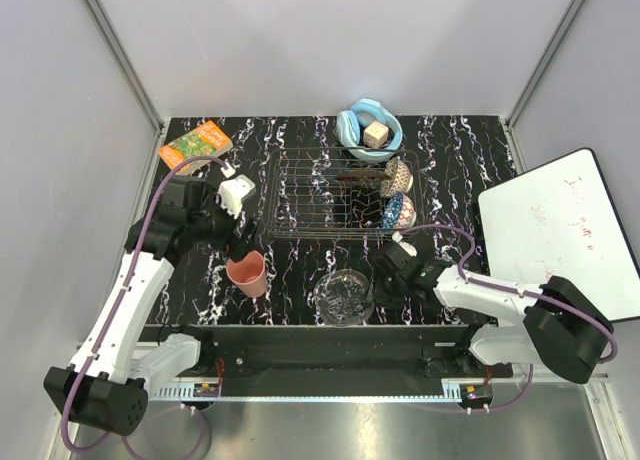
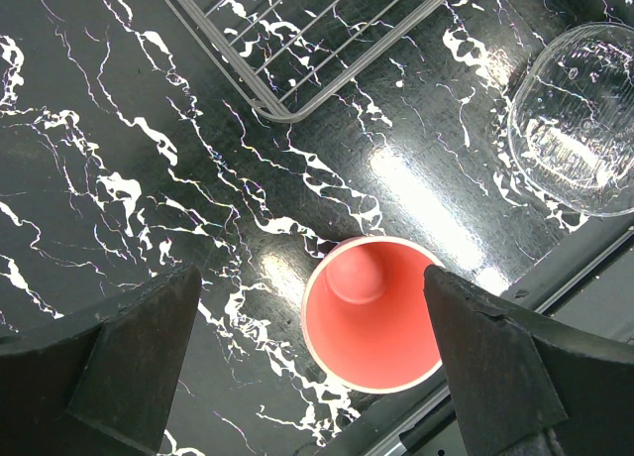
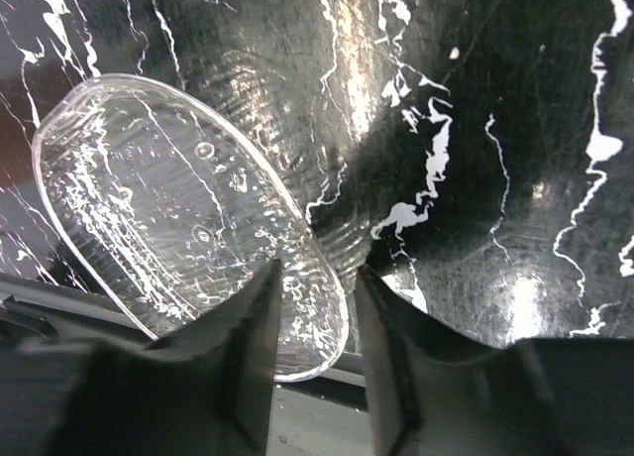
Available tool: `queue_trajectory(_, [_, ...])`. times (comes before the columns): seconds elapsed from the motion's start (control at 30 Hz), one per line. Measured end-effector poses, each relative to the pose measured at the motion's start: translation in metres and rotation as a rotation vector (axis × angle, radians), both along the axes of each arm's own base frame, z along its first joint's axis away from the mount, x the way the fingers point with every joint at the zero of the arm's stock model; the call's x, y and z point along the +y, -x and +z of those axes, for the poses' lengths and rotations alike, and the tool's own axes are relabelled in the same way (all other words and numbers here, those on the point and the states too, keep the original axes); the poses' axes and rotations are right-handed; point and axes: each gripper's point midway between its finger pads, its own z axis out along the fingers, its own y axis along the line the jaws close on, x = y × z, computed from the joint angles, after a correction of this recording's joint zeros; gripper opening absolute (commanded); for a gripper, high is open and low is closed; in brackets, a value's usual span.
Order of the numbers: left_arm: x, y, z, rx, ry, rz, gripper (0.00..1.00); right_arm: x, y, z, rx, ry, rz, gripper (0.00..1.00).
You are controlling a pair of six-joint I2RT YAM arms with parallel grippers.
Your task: Load the mixed dishes into the dish rack
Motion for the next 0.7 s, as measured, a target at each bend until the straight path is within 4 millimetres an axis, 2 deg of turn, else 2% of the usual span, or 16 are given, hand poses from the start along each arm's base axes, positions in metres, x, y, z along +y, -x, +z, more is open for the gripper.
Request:
queue_trajectory(0.13, [0.0, 0.0, 0.0, 0.0, 0.0, 0.0, 0.99, 0.0, 0.001, -0.003, 0.011, 0.005, 0.003, 0.18])
queue_trajectory(0.17, [0.0, 0.0, 0.0, 0.0, 0.0, 0.0, 0.99, 0.0, 0.002, -0.004, 0.015, 0.006, 0.004, 0.09])
queue_trajectory(0.27, [0.0, 0.0, 0.0, -0.001, 0.0, 0.001, 0.99, 0.003, 0.002, -0.006, 0.022, 0.001, 0.009, 0.0])
queue_trajectory(0.53, [0.0, 0.001, 0.003, -0.014, 0.003, 0.002, 0.99, 0.01, 0.0, 0.005, -0.009, -0.04, 0.049, 0.0])
queue_trajectory(0.63, [0.001, 0.001, 0.003, -0.014, 0.001, 0.004, 0.99, 0.01, -0.004, 0.03, -0.108, -0.077, 0.106, 0.0])
queue_trajectory(0.7, [0.002, 0.001, 0.001, -0.012, -0.003, 0.008, 0.99, 0.011, -0.009, 0.055, -0.205, -0.098, 0.159, 0.0])
